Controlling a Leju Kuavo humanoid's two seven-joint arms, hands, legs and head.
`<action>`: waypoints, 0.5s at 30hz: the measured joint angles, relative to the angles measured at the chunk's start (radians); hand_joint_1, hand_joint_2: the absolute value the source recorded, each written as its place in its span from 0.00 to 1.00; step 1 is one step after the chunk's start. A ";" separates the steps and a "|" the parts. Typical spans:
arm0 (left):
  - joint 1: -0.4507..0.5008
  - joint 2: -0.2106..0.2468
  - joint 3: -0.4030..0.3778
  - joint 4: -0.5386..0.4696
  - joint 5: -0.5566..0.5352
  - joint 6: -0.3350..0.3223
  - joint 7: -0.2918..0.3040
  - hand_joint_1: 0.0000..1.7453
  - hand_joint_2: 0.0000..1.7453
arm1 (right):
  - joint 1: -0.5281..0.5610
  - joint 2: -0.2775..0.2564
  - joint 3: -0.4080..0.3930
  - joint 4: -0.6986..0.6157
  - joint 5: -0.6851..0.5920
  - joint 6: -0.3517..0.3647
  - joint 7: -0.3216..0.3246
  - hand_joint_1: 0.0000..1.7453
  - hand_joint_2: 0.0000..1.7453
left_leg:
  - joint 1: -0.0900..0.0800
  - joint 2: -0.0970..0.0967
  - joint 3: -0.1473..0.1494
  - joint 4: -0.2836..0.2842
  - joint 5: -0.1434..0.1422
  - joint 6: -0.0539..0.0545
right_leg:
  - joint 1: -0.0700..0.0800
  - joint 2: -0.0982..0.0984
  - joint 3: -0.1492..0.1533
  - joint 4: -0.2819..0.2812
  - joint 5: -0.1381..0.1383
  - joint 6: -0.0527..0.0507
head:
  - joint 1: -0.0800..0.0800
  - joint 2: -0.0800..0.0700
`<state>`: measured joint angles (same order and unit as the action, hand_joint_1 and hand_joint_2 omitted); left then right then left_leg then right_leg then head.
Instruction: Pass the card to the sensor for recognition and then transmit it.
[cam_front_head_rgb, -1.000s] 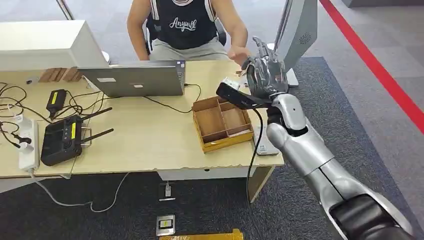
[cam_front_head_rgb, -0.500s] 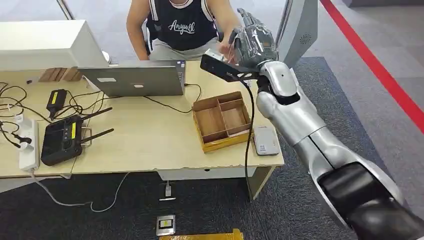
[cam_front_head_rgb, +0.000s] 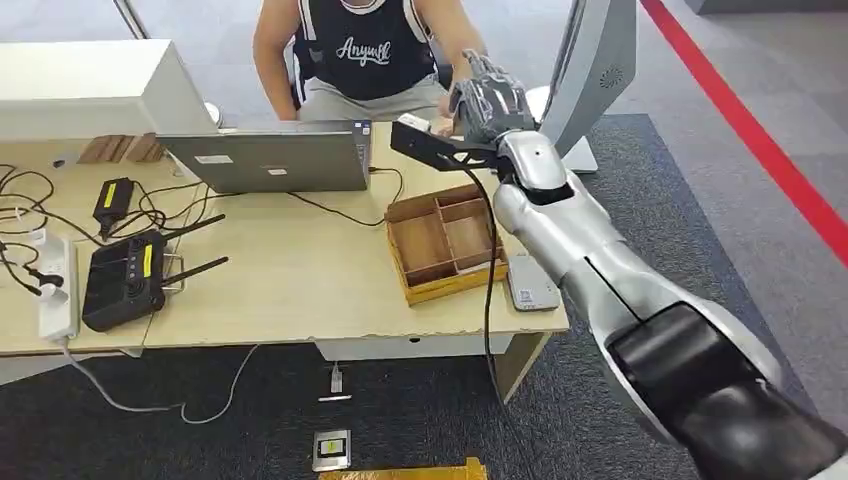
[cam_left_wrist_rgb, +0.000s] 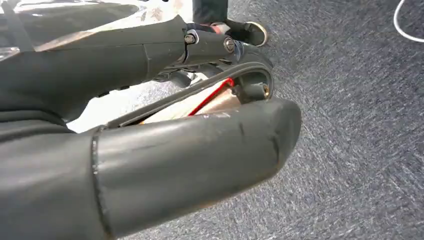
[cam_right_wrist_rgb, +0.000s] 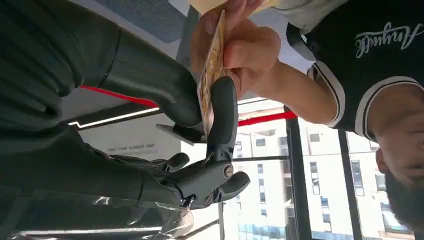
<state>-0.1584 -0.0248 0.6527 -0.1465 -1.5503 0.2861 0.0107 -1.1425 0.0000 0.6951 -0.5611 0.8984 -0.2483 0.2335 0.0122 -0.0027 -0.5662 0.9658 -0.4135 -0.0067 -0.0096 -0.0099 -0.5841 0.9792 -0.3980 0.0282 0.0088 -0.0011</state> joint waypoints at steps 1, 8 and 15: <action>0.000 0.000 0.000 0.000 0.000 0.000 0.000 0.00 0.00 | -0.001 0.002 0.002 0.007 0.000 0.000 0.000 1.00 1.00 | 0.000 0.000 0.000 0.000 0.000 0.000 | 0.000 0.000 0.000 0.000 0.000 0.000 | 0.000 0.000; 0.000 0.000 -0.002 0.000 0.000 0.000 0.000 0.00 0.00 | -0.004 0.010 0.009 0.042 0.000 -0.001 0.000 1.00 1.00 | 0.000 0.000 0.000 0.000 0.000 0.000 | 0.000 0.000 0.000 0.000 0.000 0.000 | 0.000 0.000; 0.001 0.001 -0.002 0.000 0.000 0.000 0.000 0.00 0.00 | -0.004 0.014 0.012 0.066 0.000 -0.001 0.000 1.00 1.00 | 0.000 0.000 0.000 0.000 0.000 0.000 | 0.000 0.000 0.000 0.000 0.000 0.000 | 0.000 0.000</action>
<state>-0.1578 -0.0240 0.6504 -0.1465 -1.5503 0.2861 0.0107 -1.1468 0.0137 0.7069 -0.4948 0.8984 -0.2495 0.2335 0.0123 -0.0026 -0.5661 0.9658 -0.4135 -0.0068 -0.0095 -0.0098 -0.5841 0.9792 -0.3980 0.0282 0.0084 -0.0011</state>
